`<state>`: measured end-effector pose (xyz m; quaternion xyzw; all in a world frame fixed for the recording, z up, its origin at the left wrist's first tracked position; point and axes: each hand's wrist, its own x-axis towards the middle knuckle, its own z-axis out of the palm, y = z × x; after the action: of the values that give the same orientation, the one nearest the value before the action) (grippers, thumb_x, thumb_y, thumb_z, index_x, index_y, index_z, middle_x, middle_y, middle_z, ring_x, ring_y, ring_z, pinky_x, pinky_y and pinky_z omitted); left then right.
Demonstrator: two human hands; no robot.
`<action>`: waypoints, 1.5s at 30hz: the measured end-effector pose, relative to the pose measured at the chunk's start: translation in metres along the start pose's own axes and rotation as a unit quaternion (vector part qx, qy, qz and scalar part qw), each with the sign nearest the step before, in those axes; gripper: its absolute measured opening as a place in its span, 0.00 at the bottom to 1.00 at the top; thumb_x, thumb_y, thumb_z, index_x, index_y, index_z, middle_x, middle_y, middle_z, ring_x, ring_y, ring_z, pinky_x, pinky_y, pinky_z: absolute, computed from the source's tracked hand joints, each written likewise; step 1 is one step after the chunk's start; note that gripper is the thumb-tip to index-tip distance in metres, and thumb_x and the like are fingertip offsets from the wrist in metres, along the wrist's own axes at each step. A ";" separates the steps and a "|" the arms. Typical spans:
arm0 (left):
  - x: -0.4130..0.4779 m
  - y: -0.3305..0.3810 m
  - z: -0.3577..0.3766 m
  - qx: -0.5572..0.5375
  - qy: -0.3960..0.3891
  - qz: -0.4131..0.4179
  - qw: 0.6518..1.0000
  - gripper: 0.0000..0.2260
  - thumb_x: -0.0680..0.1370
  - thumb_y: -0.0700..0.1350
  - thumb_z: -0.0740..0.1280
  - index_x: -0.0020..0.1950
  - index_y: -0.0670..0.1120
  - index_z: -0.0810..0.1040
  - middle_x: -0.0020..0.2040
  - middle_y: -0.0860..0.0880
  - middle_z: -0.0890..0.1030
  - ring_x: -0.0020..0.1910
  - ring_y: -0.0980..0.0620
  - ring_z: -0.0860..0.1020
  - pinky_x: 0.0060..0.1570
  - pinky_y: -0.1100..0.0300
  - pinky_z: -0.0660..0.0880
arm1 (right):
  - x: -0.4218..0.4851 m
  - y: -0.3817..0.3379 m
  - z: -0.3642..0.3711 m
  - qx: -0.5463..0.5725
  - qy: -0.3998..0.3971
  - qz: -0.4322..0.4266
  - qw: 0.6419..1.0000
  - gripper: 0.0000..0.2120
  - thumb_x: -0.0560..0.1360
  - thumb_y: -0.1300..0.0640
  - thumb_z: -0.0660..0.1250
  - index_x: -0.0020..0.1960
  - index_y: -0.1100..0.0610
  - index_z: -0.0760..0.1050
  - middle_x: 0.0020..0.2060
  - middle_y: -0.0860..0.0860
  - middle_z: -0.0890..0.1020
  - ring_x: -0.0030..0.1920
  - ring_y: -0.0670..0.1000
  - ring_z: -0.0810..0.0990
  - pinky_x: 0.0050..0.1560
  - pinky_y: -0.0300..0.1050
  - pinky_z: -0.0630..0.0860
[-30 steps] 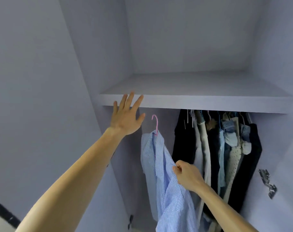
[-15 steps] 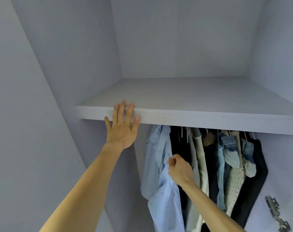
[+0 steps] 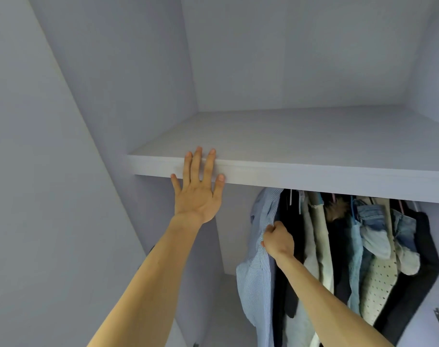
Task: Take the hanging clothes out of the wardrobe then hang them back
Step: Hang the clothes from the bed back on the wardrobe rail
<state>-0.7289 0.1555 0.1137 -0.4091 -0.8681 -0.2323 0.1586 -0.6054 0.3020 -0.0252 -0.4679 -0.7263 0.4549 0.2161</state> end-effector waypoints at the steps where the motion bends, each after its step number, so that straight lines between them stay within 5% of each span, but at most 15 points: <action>1: 0.000 -0.001 0.001 -0.001 0.004 0.001 1.000 0.26 0.84 0.60 0.44 0.73 0.66 0.28 0.78 0.61 0.31 0.75 0.59 0.28 0.76 0.37 0.41 | 0.000 0.004 0.000 -0.011 0.008 0.001 1.000 0.08 0.83 0.54 0.52 0.50 0.57 0.67 0.37 0.53 0.81 0.43 0.59 0.84 0.48 0.51 0.80; 8: 0.002 -0.001 0.005 0.003 0.016 0.003 1.000 0.27 0.84 0.60 0.45 0.74 0.65 0.29 0.78 0.60 0.31 0.74 0.59 0.26 0.76 0.37 0.42 | 0.014 0.018 -0.008 -0.031 0.037 0.018 0.999 0.09 0.81 0.55 0.53 0.50 0.58 0.69 0.42 0.58 0.82 0.41 0.60 0.84 0.47 0.52 0.80; 14: 0.004 -0.003 0.006 0.014 0.020 0.002 1.000 0.27 0.84 0.60 0.45 0.75 0.64 0.30 0.78 0.59 0.30 0.75 0.57 0.27 0.76 0.37 0.42 | -0.004 0.015 -0.008 -0.052 -0.069 -0.028 0.996 0.05 0.81 0.55 0.56 0.53 0.54 0.69 0.39 0.51 0.82 0.27 0.48 0.83 0.34 0.45 0.78; 19: 0.000 -0.003 0.000 0.005 0.015 0.016 1.000 0.28 0.84 0.60 0.47 0.77 0.63 0.32 0.78 0.58 0.31 0.77 0.55 0.31 0.75 0.38 0.42 | -0.027 0.032 -0.023 -0.148 -0.124 -0.064 0.979 0.12 0.78 0.48 0.60 0.58 0.51 0.71 0.49 0.49 0.82 0.44 0.51 0.84 0.51 0.53 0.81; 22: -0.015 -0.009 -0.002 0.006 0.012 0.024 1.000 0.34 0.83 0.57 0.54 0.77 0.61 0.31 0.79 0.57 0.31 0.79 0.53 0.35 0.75 0.40 0.42 | -0.051 0.026 -0.042 -0.220 -0.141 -0.107 0.959 0.19 0.80 0.48 0.60 0.68 0.54 0.68 0.61 0.51 0.78 0.58 0.53 0.79 0.60 0.48 0.75; 25: -0.065 -0.029 0.009 -0.010 -0.034 -0.011 0.999 0.38 0.82 0.54 0.59 0.77 0.62 0.31 0.80 0.54 0.34 0.80 0.50 0.41 0.77 0.41 0.44 | -0.078 0.009 -0.056 -0.236 -0.171 -0.151 0.945 0.23 0.82 0.49 0.60 0.74 0.53 0.66 0.69 0.50 0.74 0.62 0.50 0.77 0.57 0.41 0.74; 29: -0.168 -0.070 0.023 -0.022 -0.104 -0.071 0.992 0.34 0.82 0.53 0.60 0.80 0.61 0.41 0.81 0.54 0.41 0.80 0.51 0.42 0.78 0.46 0.43 | -0.126 -0.016 -0.056 -0.238 -0.209 -0.216 0.924 0.18 0.81 0.47 0.59 0.71 0.47 0.70 0.64 0.39 0.73 0.58 0.47 0.79 0.46 0.37 0.78; 31: -0.227 -0.086 0.021 -0.028 -0.129 -0.110 0.985 0.31 0.81 0.53 0.59 0.80 0.61 0.47 0.81 0.55 0.44 0.80 0.52 0.42 0.78 0.48 0.43 | -0.156 -0.024 -0.044 -0.234 -0.230 -0.251 0.911 0.16 0.82 0.47 0.59 0.68 0.45 0.72 0.64 0.40 0.74 0.61 0.47 0.76 0.51 0.39 0.77; 33: -0.290 -0.101 0.013 -0.023 -0.145 -0.153 0.977 0.29 0.82 0.53 0.59 0.80 0.60 0.50 0.82 0.54 0.47 0.80 0.51 0.45 0.78 0.48 0.45 | -0.189 -0.026 -0.024 -0.233 -0.257 -0.293 0.891 0.15 0.82 0.49 0.59 0.68 0.46 0.73 0.65 0.41 0.75 0.66 0.46 0.73 0.61 0.39 0.70; 40: -0.531 -0.135 -0.058 0.024 -0.165 -0.336 0.927 0.25 0.78 0.56 0.58 0.76 0.57 0.65 0.79 0.52 0.61 0.79 0.48 0.59 0.75 0.46 0.56 | -0.329 -0.007 0.077 -0.244 -0.396 -0.446 0.765 0.13 0.81 0.51 0.62 0.65 0.45 0.76 0.63 0.37 0.76 0.67 0.41 0.70 0.63 0.31 0.61; 43: -0.641 -0.139 -0.094 0.045 -0.150 -0.449 0.879 0.26 0.74 0.58 0.56 0.71 0.56 0.73 0.73 0.49 0.72 0.73 0.44 0.70 0.68 0.42 0.68 | -0.404 0.005 0.115 -0.247 -0.457 -0.498 0.694 0.13 0.81 0.50 0.63 0.65 0.44 0.76 0.64 0.38 0.77 0.69 0.42 0.69 0.67 0.35 0.61; 45: -0.709 -0.130 -0.119 0.054 -0.137 -0.529 0.836 0.30 0.73 0.61 0.51 0.74 0.55 0.70 0.76 0.49 0.67 0.77 0.45 0.63 0.72 0.41 0.62 | -0.454 0.015 0.135 -0.247 -0.496 -0.534 0.639 0.14 0.80 0.50 0.64 0.65 0.44 0.76 0.64 0.41 0.77 0.70 0.45 0.69 0.71 0.40 0.62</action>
<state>-0.3848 -0.4321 -0.1519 0.0940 -0.9761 -0.1752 -0.0876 -0.4846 -0.1557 -0.0537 0.2607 -0.9333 0.2281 -0.0943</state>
